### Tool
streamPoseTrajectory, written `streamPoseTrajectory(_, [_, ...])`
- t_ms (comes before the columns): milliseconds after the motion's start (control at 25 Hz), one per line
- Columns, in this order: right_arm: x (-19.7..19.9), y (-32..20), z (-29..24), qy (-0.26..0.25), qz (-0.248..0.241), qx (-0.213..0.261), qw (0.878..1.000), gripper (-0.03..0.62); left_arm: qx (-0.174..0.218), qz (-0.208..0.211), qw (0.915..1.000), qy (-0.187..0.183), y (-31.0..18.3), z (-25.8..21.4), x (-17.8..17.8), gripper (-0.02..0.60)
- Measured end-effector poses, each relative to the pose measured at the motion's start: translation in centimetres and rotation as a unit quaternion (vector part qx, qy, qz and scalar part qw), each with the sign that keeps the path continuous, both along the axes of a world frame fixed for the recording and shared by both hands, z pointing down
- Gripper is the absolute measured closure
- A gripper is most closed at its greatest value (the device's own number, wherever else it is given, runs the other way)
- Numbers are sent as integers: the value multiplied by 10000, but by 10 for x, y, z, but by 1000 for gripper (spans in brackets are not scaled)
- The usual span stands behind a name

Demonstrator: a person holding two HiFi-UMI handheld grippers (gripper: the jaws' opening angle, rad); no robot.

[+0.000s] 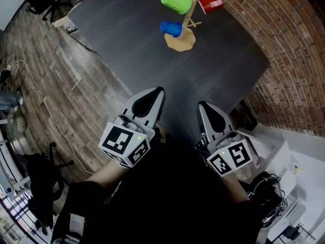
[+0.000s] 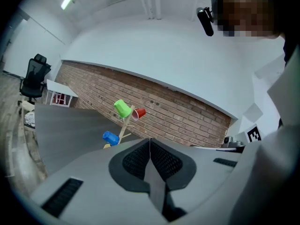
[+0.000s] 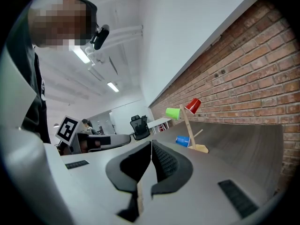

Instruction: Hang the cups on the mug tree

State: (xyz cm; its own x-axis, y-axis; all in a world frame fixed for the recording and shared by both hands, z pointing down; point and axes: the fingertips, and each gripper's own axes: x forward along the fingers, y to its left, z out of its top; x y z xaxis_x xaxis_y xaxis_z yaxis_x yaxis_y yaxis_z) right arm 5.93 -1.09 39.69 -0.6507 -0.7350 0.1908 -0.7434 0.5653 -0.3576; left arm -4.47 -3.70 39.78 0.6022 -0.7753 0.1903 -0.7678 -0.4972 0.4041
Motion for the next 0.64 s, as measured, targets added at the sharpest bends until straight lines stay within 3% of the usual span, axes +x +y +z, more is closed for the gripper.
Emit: streamPoseTrajectory(640, [-3,1,6,-170,12,-164,9997,563,23,-88,9999,-140,-1,2,-6,560])
